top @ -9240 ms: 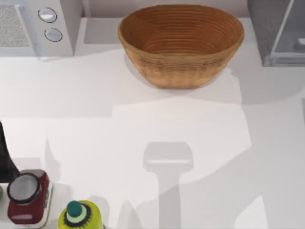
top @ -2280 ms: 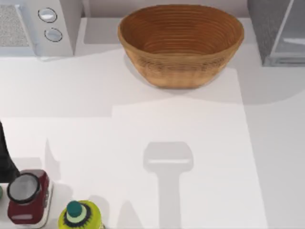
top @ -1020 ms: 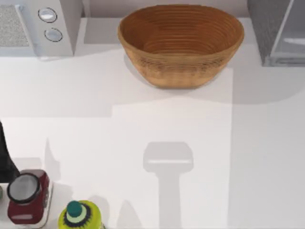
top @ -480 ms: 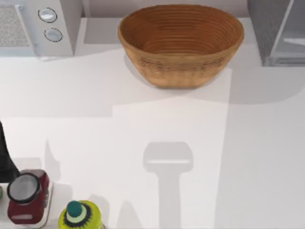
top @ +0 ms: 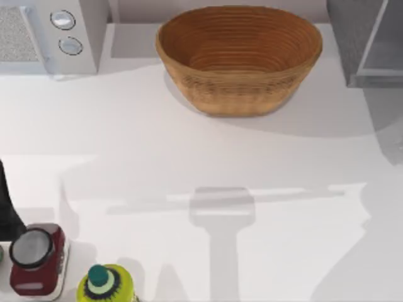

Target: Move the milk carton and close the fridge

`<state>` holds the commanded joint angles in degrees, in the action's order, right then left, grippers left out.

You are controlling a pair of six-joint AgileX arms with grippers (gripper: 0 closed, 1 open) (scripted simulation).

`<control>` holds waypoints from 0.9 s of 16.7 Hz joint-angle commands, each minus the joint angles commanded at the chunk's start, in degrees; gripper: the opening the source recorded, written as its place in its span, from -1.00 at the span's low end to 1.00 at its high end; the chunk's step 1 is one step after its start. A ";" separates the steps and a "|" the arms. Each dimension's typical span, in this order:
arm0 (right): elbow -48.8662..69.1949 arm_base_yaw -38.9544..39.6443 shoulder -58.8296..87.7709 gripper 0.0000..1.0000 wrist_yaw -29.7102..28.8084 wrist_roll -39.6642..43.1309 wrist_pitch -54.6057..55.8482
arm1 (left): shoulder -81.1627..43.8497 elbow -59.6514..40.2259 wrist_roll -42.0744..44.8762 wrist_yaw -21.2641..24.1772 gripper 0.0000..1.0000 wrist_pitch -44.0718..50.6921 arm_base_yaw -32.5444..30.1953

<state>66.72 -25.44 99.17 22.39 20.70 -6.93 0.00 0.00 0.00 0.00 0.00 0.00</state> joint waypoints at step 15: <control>-8.53 22.93 -4.96 1.00 -20.18 -19.27 9.31 | 0.00 0.00 0.00 0.00 1.00 0.00 0.00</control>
<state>58.19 -2.50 94.21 2.21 1.43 2.39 0.00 0.00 0.00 0.00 0.00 0.00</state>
